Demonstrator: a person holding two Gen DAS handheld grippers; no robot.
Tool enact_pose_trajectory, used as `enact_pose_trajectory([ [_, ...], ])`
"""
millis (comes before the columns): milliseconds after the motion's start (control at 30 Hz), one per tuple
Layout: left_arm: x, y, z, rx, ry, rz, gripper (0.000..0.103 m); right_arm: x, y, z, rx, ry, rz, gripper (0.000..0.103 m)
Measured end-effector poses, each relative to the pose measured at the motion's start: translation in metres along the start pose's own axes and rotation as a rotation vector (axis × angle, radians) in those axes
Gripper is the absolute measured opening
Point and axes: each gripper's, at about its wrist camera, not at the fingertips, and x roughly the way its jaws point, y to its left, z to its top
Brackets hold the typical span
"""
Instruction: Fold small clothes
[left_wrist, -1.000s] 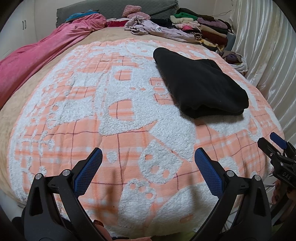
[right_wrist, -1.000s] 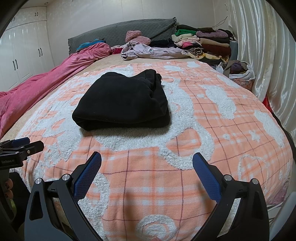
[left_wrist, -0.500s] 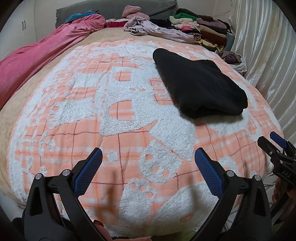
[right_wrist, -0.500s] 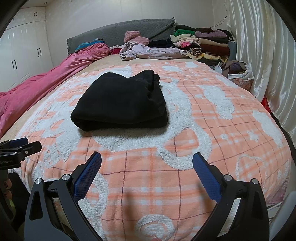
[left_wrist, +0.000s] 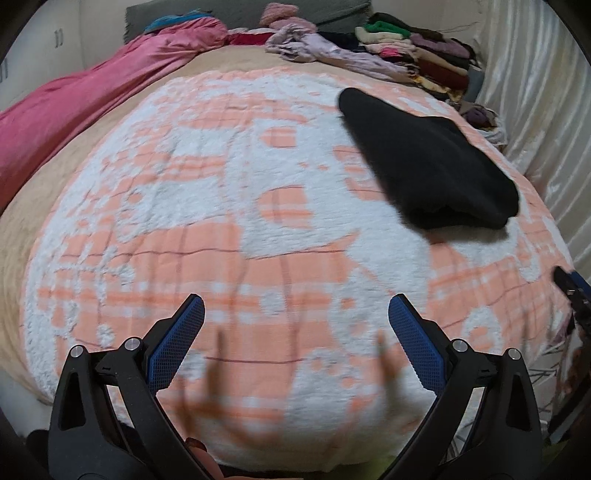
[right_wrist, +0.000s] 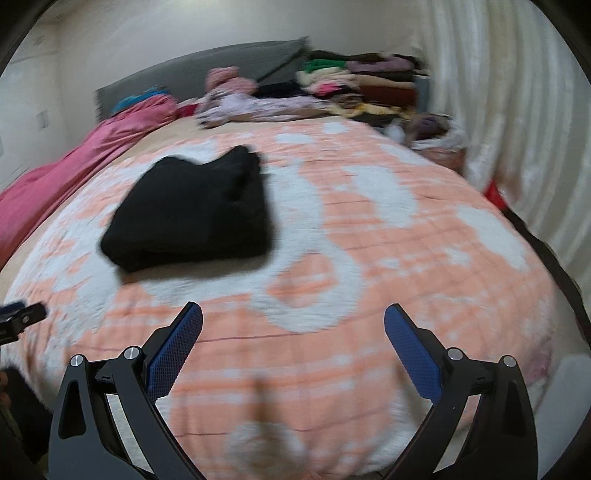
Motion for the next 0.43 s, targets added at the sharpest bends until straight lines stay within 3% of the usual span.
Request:
enact_pose_trajectory([
  [100,0.003,0.025,0.001,-0.042,-0.006,0.012,0.093,-0.011,-0.037,-0.006,0.081,-0.027,-0.125,0.098],
  [233,0.014,0.087,0.019,-0.173,0.023,0.050,0.093,-0.032,-0.130,-0.027,0.256,-0.018,-0.352,0.098],
  [433,0.027,0.198,0.061,-0.282,0.013,0.279,0.093,-0.070,-0.301,-0.095,0.679,0.076,-0.690,0.098],
])
